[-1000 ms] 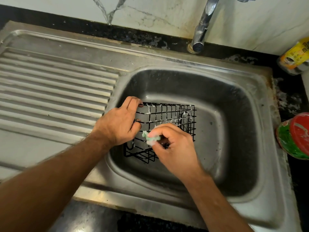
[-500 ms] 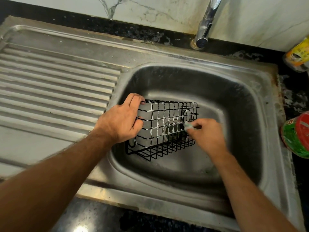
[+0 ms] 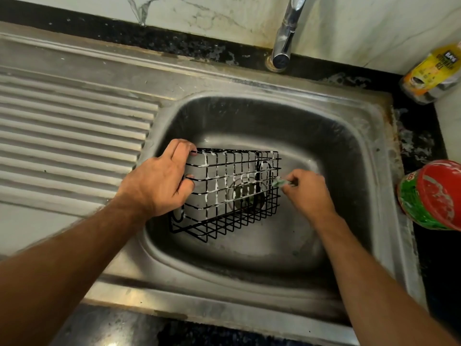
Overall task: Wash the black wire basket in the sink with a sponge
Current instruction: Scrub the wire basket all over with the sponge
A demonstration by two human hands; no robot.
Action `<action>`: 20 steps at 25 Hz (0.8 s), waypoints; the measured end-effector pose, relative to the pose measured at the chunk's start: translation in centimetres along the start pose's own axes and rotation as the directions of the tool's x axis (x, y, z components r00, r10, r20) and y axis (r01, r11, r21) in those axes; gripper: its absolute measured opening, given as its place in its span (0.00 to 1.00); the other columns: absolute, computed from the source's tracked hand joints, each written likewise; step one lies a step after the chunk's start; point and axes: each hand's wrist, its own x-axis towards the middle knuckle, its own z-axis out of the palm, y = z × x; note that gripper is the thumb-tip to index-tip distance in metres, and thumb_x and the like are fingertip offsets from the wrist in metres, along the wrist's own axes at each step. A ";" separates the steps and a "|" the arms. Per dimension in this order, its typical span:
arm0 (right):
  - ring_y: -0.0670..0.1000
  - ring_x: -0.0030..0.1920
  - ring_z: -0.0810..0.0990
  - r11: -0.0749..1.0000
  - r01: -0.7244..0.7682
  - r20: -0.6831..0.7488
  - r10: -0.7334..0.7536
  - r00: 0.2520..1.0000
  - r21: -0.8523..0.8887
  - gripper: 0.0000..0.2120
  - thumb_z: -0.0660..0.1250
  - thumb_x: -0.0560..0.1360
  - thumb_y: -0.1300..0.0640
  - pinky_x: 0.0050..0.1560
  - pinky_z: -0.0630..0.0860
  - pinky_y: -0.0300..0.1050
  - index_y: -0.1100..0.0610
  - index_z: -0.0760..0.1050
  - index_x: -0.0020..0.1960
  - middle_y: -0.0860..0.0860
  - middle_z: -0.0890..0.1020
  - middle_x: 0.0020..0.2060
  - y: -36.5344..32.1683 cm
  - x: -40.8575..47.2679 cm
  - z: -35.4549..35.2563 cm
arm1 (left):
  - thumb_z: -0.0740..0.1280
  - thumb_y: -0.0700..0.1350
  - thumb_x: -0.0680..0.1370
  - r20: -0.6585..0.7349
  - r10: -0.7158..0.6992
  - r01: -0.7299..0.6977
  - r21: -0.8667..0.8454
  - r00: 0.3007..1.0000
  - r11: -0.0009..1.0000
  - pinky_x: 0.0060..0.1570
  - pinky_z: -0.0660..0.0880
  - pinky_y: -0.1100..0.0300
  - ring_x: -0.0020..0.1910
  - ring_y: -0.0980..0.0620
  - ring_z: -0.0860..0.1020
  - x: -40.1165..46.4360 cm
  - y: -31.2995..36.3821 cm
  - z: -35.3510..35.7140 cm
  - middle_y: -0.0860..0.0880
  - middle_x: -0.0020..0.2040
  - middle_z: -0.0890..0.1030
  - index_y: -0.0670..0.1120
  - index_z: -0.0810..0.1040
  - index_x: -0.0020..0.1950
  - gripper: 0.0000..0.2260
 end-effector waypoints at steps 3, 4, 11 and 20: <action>0.45 0.40 0.81 0.985 -0.122 -0.020 0.125 0.992 0.123 0.11 0.73 0.74 0.58 0.49 0.79 0.41 0.49 0.76 0.36 0.47 0.84 0.39 -0.4 0.0 0.9 | 0.52 0.56 0.74 -0.002 0.001 -0.001 -0.006 1.000 1.000 0.49 0.79 0.40 0.49 0.37 0.80 0.0 0.1 -0.1 0.48 0.69 0.67 0.45 0.64 0.70 0.27; 0.44 0.40 0.81 0.981 -0.113 -0.015 0.117 0.993 0.156 0.11 0.73 0.74 0.58 0.48 0.79 0.40 0.48 0.76 0.36 0.46 0.84 0.41 -1.4 -0.9 1.2 | 0.52 0.56 0.74 -0.004 -0.001 0.001 -0.010 1.000 1.000 0.49 0.79 0.40 0.49 0.37 0.80 0.0 0.2 -0.1 0.48 0.69 0.67 0.46 0.65 0.70 0.27; 0.36 0.42 0.79 0.895 0.255 0.141 -0.324 0.936 0.366 0.04 0.73 0.76 0.56 0.42 0.78 0.30 0.48 0.80 0.47 0.39 0.81 0.46 -10.5 -10.6 2.2 | 0.52 0.56 0.73 -0.012 -0.002 0.002 0.011 1.000 1.000 0.47 0.79 0.39 0.47 0.36 0.81 -0.1 0.2 -0.2 0.48 0.68 0.67 0.45 0.65 0.70 0.27; 0.43 0.44 0.81 0.926 0.369 0.104 -0.376 0.921 0.082 0.07 0.75 0.73 0.60 0.48 0.79 0.37 0.50 0.81 0.46 0.44 0.80 0.45 -4.5 -6.1 0.9 | 0.52 0.56 0.74 0.003 -0.008 0.008 0.010 1.000 1.000 0.47 0.80 0.42 0.47 0.40 0.80 0.0 0.0 0.0 0.49 0.67 0.66 0.46 0.63 0.71 0.27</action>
